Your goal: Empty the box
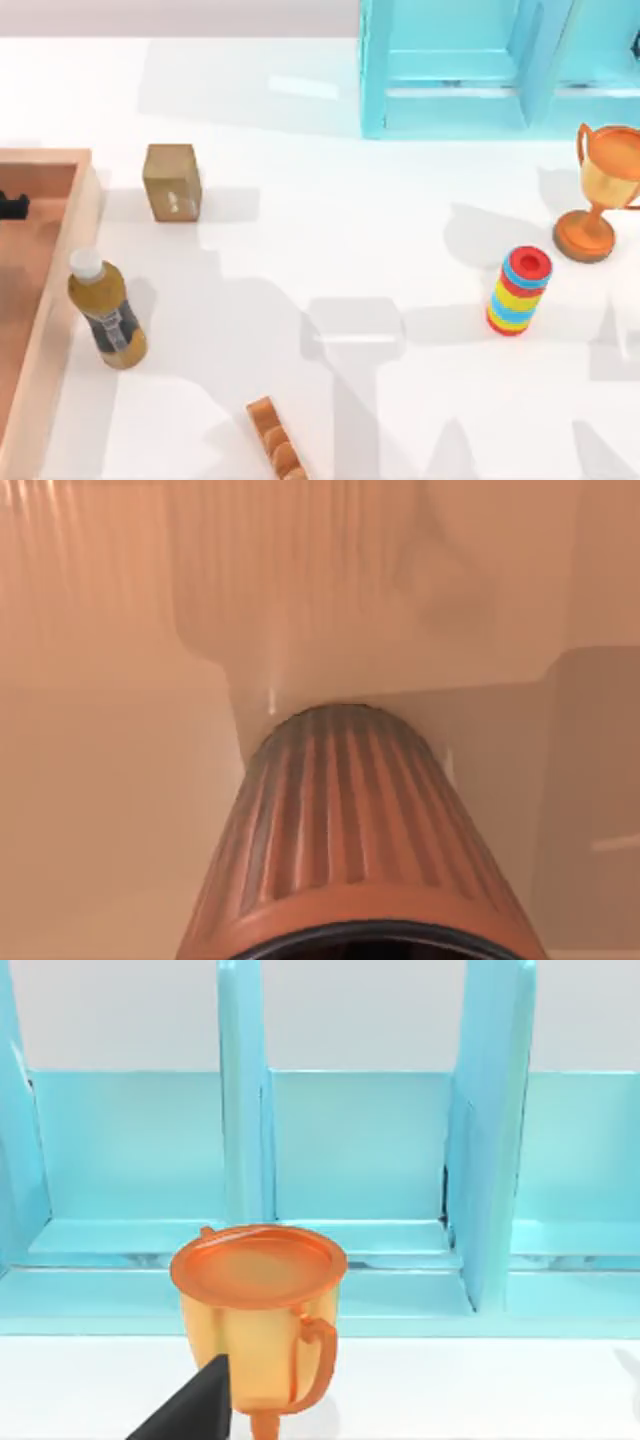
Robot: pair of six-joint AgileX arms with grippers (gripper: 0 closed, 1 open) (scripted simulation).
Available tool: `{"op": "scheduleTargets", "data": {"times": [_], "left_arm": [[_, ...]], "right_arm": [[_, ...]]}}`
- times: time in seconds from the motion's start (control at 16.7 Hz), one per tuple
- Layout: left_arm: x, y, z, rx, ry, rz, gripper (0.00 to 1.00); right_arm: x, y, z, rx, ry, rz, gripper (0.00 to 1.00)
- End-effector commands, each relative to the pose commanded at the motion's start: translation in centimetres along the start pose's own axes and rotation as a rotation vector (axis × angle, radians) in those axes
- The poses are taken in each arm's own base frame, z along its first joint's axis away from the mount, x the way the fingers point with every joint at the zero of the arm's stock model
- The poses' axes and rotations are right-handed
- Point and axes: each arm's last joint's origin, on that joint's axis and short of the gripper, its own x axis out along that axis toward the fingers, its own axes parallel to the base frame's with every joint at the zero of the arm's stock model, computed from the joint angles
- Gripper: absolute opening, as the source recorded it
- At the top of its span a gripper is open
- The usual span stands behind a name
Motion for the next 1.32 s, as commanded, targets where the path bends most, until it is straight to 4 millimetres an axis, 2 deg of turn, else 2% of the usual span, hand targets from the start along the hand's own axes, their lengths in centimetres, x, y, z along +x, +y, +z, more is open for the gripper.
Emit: {"op": "scheduleTargets", "data": {"times": [0.24,0.3,0.9,1.08,1.32], "left_arm": [[0.0,0.0,0.0,0.0,0.0,0.0,0.02],[0.0,0.0,0.0,0.0,0.0,0.0,0.0],[-0.4,-0.1,0.0,0.003,0.001,0.001,0.0],[-2.4,-0.2,0.3,0.011,0.012,0.003,0.0],[-6.9,-0.4,0.5,0.027,0.012,0.001,0.0]], "right_arm": [[0.0,0.0,0.0,0.0,0.0,0.0,1.0],[0.0,0.0,0.0,0.0,0.0,0.0,1.0],[0.0,0.0,0.0,0.0,0.0,0.0,1.0],[0.0,0.0,0.0,0.0,0.0,0.0,1.0],[0.0,0.0,0.0,0.0,0.0,0.0,1.0]]}}
